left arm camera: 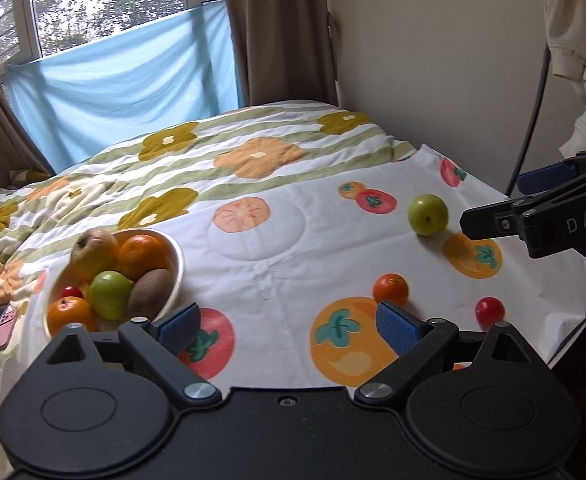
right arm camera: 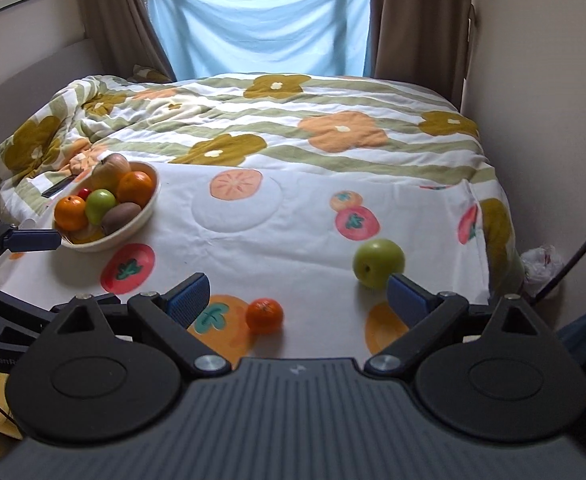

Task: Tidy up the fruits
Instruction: 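Reach the left tool to a small tangerine while the right tool reaches a red tomato, then close the left tool on the tangerine while the right tool grasps the red tomato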

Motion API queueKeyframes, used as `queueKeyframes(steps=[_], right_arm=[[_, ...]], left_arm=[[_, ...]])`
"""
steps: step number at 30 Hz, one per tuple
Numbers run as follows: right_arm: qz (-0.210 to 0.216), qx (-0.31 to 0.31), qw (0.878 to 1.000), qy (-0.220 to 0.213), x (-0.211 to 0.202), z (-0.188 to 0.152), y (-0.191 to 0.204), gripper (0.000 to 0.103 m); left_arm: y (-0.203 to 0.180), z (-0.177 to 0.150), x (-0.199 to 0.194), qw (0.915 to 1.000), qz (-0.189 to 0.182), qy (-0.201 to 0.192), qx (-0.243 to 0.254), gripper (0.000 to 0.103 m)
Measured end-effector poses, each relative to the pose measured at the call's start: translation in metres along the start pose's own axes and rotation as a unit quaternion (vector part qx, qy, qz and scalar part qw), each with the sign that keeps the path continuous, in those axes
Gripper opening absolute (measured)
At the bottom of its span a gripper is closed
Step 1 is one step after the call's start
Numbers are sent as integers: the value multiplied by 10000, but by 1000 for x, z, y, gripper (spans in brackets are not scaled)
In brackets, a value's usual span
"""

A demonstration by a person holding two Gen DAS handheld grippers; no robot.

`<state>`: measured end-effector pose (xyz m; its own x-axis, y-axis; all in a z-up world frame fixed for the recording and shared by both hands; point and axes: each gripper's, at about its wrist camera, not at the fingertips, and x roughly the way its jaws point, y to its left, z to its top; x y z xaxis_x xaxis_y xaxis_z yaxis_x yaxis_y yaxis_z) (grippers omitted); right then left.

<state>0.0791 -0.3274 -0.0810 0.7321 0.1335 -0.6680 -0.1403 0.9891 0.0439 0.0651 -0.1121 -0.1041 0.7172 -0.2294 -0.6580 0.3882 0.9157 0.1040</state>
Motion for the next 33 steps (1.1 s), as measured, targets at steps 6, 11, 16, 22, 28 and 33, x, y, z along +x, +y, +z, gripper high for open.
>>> queueKeyframes(steps=[6,11,16,22,28,33], right_arm=[[-104,-35,9997,202,7,-35,-28,103],[-44,-107,9992,370,17,-54,-40,103],[63,-157,9986,502,29,-68,-44,101],[139,-147,9979,609,38,-79,-44,95],[261,-155,9970,718,44,-84,-43,89],[287,-200,9964,772,47,-85,-41,84]], left_arm=[[-46,-18,18,9981,-511,135,309,93],[-76,-36,34,9948,-805,418,464,88],[-92,-49,52,9922,-928,742,389,73],[-94,-53,61,9910,-968,870,300,56],[-97,-52,60,9901,-1041,880,342,43],[-96,-53,60,9905,-990,875,380,42]])
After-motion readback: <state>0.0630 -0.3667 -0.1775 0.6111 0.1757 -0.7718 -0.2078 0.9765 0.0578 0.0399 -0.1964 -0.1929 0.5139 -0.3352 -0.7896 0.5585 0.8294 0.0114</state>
